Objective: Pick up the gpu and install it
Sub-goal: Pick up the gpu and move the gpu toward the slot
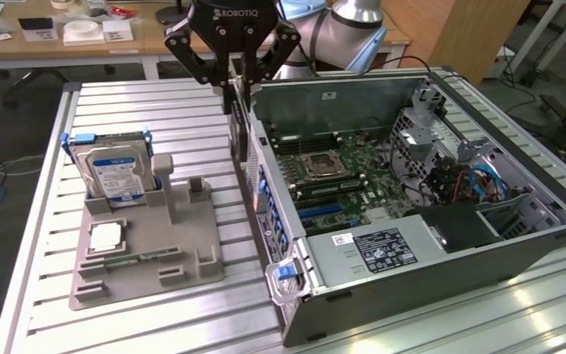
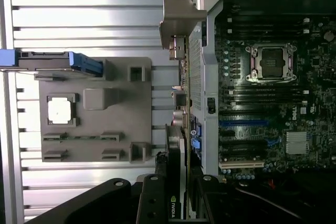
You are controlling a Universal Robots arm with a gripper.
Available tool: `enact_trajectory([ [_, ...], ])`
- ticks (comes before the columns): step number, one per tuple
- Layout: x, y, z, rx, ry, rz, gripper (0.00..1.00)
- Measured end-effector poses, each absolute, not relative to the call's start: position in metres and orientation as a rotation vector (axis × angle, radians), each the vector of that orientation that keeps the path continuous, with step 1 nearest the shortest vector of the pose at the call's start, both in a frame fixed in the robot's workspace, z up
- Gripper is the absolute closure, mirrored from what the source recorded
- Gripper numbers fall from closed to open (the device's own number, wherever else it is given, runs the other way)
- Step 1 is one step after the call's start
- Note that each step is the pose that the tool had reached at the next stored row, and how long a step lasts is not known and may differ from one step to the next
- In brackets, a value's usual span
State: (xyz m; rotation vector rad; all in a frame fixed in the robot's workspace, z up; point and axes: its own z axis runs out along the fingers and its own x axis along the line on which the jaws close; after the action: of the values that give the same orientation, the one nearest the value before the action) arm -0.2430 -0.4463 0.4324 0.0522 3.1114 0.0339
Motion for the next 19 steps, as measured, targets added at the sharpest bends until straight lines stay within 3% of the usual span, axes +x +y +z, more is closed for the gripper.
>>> enact_trajectory([
  [19, -0.216, -0.443, 0.433, 0.052, 3.112, 0.034, 0.73],
])
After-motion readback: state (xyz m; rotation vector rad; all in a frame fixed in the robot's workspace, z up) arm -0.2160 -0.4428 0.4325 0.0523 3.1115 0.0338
